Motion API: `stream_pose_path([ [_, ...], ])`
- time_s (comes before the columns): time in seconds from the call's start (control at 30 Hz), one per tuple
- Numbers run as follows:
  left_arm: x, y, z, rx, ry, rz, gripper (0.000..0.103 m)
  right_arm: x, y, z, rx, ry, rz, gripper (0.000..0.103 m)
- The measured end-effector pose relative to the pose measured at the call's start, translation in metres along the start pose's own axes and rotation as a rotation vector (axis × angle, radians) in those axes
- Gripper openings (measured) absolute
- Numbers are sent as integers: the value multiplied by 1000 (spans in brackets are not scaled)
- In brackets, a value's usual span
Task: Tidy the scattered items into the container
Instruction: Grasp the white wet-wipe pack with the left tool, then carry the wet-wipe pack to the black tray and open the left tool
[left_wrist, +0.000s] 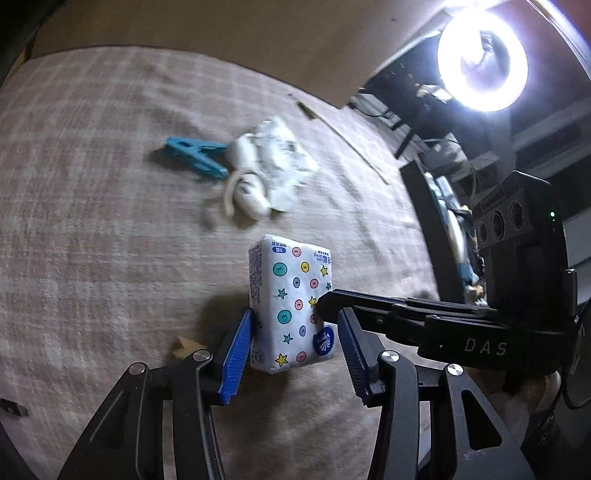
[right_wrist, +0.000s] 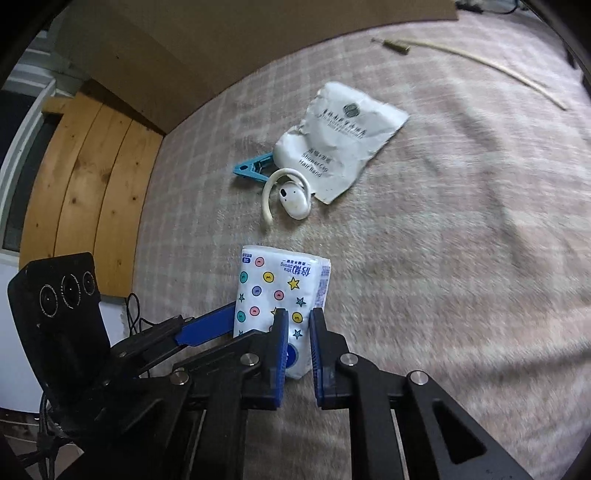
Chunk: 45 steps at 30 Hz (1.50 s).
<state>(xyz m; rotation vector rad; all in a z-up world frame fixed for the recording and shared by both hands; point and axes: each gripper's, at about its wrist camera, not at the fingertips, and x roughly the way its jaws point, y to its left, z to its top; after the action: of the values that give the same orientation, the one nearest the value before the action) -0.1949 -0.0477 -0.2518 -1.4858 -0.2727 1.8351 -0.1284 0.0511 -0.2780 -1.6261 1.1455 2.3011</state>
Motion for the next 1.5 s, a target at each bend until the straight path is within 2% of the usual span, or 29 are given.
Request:
stream_pose_path([
  [0.17,-2,-36,0,66,-3,-30,50,-29,-7,-9,8,-55,-6,12],
  [0.4,5,-116,1,160,-12,-58,50,-94,-37,-23,8,-145,-12,12],
  [0.6,46,-218,14,234,-26,-74,50,-166,-96,-24,3,-220,-34,12],
  [0.7,71,-267,25,269,-28,-83,50,-207,-140,-19,20,-246,-40,12],
  [0.83,117,-339,50,296,-24,-115,50,-259,-200,-4,37,-288,-59,12],
  [1.03,172,-412,80,316,-13,-121,50,-310,-274,26,84,-328,-103,12],
  [1.23,209,-448,103,306,-10,-118,49,-333,-317,56,97,-340,-120,12],
  [1.43,227,-453,123,290,-28,-107,50,-337,-337,76,99,-341,-116,12],
  [1.5,229,-449,129,270,-44,-114,56,-337,-339,78,99,-341,-112,12],
])
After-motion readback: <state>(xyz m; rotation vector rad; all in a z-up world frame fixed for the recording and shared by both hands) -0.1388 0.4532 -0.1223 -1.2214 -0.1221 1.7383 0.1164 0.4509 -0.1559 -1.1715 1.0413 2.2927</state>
